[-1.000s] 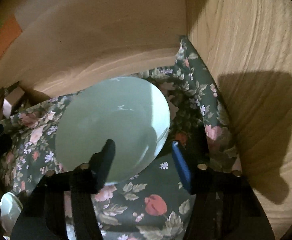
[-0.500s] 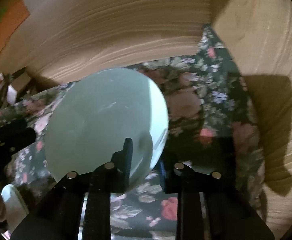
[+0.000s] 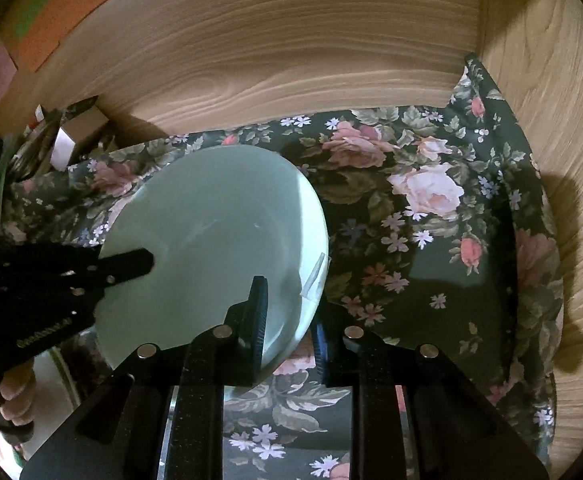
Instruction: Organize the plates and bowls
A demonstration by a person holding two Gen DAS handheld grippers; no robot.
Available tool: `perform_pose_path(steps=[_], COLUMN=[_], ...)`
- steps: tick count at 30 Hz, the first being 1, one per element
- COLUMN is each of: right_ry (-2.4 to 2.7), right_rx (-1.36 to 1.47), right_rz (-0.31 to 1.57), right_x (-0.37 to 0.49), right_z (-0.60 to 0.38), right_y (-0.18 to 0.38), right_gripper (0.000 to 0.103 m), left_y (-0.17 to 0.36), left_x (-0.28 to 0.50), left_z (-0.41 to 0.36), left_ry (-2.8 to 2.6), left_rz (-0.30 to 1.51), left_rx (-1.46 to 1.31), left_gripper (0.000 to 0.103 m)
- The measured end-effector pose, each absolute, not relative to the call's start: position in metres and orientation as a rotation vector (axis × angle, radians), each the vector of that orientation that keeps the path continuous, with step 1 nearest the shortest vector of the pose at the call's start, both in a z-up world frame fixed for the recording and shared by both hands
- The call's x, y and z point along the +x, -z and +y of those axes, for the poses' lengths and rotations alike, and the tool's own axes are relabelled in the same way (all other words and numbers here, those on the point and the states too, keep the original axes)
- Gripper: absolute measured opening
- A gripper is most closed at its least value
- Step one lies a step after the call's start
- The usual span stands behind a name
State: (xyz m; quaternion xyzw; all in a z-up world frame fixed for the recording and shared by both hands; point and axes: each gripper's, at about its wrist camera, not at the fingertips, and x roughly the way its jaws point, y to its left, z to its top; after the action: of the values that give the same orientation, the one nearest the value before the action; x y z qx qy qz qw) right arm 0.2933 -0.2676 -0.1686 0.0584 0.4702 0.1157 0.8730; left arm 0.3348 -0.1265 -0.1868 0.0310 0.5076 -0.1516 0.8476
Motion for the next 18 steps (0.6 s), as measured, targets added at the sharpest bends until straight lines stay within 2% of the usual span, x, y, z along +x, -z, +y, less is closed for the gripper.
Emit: perform_pose_path(steps=[11,18], right_ry=[-0.234,-0.247], right_rx=[0.103,0.115], right_rz=[0.967,0.924], right_x=[0.290,0.280], right_z=[-0.268,-0.270], right_y=[0.164,0.145], right_gripper=[0.019,0.018], left_y=[0.191,0.172], left_x=[0.339,0.327], left_z=[-0.128,-0.122], left_ry=[0.300,0.297], left_rz=[1.081,1.034], left_rx=[0.025,0.032], left_gripper=[0.015,0.016])
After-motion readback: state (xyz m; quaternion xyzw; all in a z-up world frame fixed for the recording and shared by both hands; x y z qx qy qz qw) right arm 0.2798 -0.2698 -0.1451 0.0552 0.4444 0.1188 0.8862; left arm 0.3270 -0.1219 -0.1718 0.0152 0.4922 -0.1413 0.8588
